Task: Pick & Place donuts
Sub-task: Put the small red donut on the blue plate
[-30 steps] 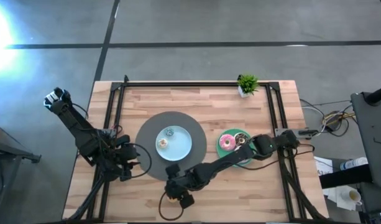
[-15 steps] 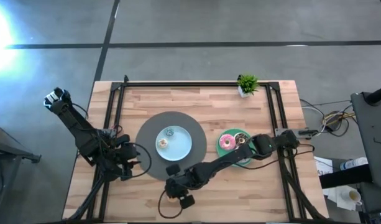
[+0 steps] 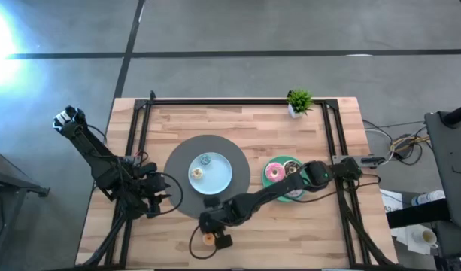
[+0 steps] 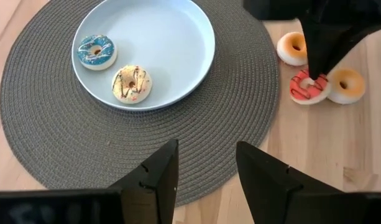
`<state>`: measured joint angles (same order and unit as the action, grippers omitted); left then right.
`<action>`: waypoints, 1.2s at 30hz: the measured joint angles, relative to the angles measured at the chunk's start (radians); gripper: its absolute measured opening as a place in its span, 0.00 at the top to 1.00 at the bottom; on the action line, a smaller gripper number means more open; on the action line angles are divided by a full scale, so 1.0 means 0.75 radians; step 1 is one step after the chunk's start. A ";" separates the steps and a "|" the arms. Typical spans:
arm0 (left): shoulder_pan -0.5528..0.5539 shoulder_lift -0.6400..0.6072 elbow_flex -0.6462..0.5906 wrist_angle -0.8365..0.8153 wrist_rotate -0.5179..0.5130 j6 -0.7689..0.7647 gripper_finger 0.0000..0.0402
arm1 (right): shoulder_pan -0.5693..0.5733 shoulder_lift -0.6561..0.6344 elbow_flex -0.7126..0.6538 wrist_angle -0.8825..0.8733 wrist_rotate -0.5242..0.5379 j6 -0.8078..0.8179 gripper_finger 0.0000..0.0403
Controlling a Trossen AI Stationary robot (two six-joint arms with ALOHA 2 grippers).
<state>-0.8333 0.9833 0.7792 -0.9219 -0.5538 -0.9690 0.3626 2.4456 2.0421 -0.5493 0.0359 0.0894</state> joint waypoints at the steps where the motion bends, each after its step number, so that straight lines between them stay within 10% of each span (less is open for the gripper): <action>1: 0.000 0.000 0.000 0.000 -0.005 0.002 0.66 | -0.001 -0.013 0.006 -0.015 0.048 0.025 0.97; 9: 0.000 0.000 0.000 -0.009 -0.045 0.066 0.66 | -0.062 -0.153 0.109 -0.369 0.441 0.226 0.98; 19: -0.002 0.000 0.000 -0.001 -0.202 0.016 0.66 | -0.335 -0.144 0.105 -0.566 0.402 0.359 0.98; 36: 0.000 0.000 0.000 0.000 -0.278 -0.176 0.66 | -0.472 -0.142 -0.036 -0.462 0.186 -0.139 0.94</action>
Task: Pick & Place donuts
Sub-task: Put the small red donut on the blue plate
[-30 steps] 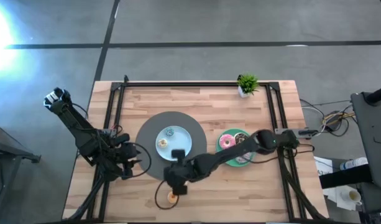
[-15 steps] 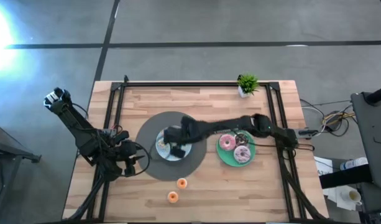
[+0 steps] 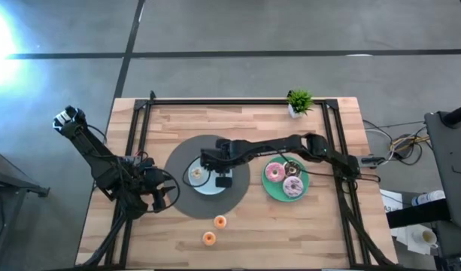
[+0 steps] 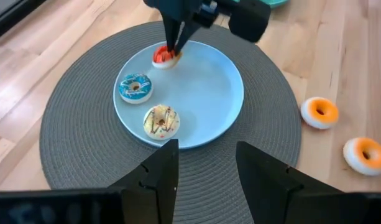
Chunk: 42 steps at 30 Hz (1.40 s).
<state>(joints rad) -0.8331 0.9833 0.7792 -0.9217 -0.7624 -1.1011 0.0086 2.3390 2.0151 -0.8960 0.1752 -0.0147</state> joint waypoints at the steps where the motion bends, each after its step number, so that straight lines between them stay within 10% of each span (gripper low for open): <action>1: 0.000 0.000 0.000 0.000 0.000 -0.009 0.66 | 0.000 0.000 -0.012 0.021 0.004 0.000 0.93; 18: -0.001 -0.034 0.000 -0.079 0.002 -0.138 0.66 | 0.017 -0.033 -0.032 -0.008 -0.001 -0.172 0.53; 42: -0.001 -0.061 0.000 -0.117 -0.067 0.011 0.66 | 0.577 -0.214 -0.382 0.487 -0.105 -0.238 0.50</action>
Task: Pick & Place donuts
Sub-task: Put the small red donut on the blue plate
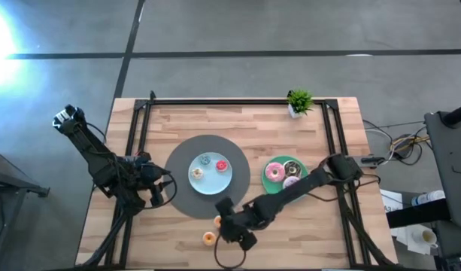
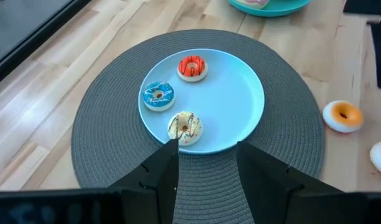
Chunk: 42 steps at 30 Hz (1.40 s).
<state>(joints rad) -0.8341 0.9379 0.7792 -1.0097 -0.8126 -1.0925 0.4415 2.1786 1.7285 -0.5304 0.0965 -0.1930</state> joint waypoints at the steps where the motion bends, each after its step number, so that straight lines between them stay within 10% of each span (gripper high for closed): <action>1: 0.000 0.000 0.000 0.000 0.000 0.000 0.66 | 0.002 0.014 0.000 0.015 0.000 0.020 0.50; 31: 0.001 0.001 0.000 0.009 0.020 -0.009 0.66 | -0.030 0.233 0.129 -0.046 0.041 0.322 0.70; 42: 0.000 0.001 0.000 0.010 0.008 0.020 0.66 | -0.163 0.055 0.107 -0.159 -0.012 1.040 0.97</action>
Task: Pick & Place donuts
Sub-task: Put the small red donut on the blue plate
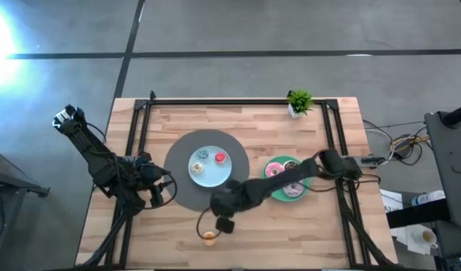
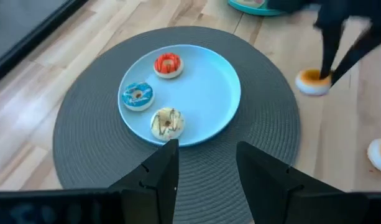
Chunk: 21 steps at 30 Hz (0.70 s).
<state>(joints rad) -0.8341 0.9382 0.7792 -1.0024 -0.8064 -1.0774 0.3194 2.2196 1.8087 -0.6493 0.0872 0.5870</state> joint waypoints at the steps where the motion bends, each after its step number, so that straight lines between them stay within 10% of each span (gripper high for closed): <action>1: 0.000 0.000 0.000 0.000 -0.008 0.013 0.66 | -0.012 -0.028 -0.013 0.037 -0.004 0.054 0.97; 9: 0.000 0.000 0.000 0.147 -0.099 0.193 0.66 | -0.157 -0.208 -0.227 0.651 -0.120 0.711 0.97; 21: 0.007 0.015 0.000 0.500 -0.604 0.599 0.66 | -0.196 -0.305 -0.685 1.693 0.727 1.278 0.97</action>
<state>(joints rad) -0.8292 0.9496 0.7792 -0.6273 -1.2594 -0.6285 0.1720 1.9909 1.2948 0.6206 0.6322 1.5456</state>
